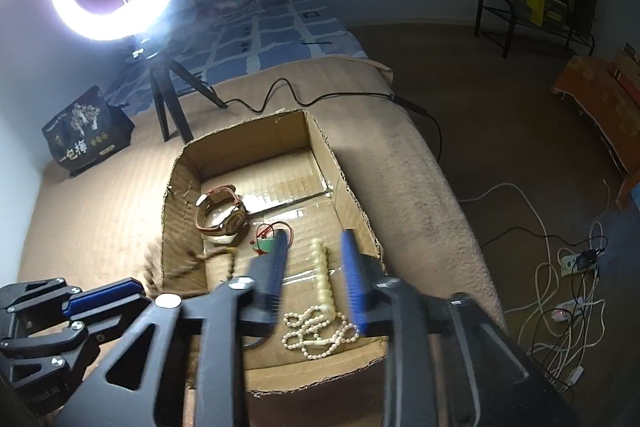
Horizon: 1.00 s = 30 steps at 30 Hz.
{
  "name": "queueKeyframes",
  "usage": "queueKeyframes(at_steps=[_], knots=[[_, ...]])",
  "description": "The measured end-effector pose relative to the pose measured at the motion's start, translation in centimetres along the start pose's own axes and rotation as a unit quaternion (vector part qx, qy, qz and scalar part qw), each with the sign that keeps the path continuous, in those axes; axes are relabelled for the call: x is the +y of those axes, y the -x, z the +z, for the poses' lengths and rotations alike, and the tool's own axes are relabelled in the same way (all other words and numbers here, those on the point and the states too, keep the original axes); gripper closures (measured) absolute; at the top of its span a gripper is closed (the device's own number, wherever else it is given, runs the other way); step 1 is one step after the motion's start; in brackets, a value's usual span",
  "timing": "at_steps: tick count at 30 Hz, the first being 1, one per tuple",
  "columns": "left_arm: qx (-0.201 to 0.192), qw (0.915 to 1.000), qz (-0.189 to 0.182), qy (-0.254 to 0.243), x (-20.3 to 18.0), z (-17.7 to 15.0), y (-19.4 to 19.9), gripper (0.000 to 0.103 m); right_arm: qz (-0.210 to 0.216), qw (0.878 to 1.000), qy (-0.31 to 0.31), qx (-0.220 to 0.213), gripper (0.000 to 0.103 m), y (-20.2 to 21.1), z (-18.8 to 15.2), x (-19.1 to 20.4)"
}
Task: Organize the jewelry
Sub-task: 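Open the left tool to drop the necklace while the right tool drops the bracelet, then move both tools back over the two pearl earrings on the blanket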
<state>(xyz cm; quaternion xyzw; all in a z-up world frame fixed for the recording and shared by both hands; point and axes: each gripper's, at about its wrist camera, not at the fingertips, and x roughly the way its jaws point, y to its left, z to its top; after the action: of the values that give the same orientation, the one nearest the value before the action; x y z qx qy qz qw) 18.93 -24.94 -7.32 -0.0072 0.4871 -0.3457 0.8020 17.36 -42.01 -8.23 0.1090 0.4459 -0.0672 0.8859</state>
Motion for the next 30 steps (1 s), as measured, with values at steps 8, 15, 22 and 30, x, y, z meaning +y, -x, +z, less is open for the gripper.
queueKeyframes(at_steps=[8,15,22,30], knots=[[-0.006,0.9999,0.016,0.003,0.7,-0.2,0.6,0.073,-0.001,1.000,-0.005,-0.005,0.071,0.6,-0.1,-0.2],[-0.009,0.9994,0.034,-0.007,1.2,-0.8,2.0,0.072,0.006,1.000,-0.003,-0.014,0.068,1.6,-0.2,0.3],[-0.018,0.9987,0.048,-0.007,2.6,-1.5,4.0,0.073,0.013,1.000,0.014,-0.024,0.045,2.7,-0.6,2.0],[-0.021,0.9963,0.083,-0.009,4.9,-2.6,6.7,0.072,0.021,0.998,0.042,-0.036,0.037,4.0,-1.2,4.7]])
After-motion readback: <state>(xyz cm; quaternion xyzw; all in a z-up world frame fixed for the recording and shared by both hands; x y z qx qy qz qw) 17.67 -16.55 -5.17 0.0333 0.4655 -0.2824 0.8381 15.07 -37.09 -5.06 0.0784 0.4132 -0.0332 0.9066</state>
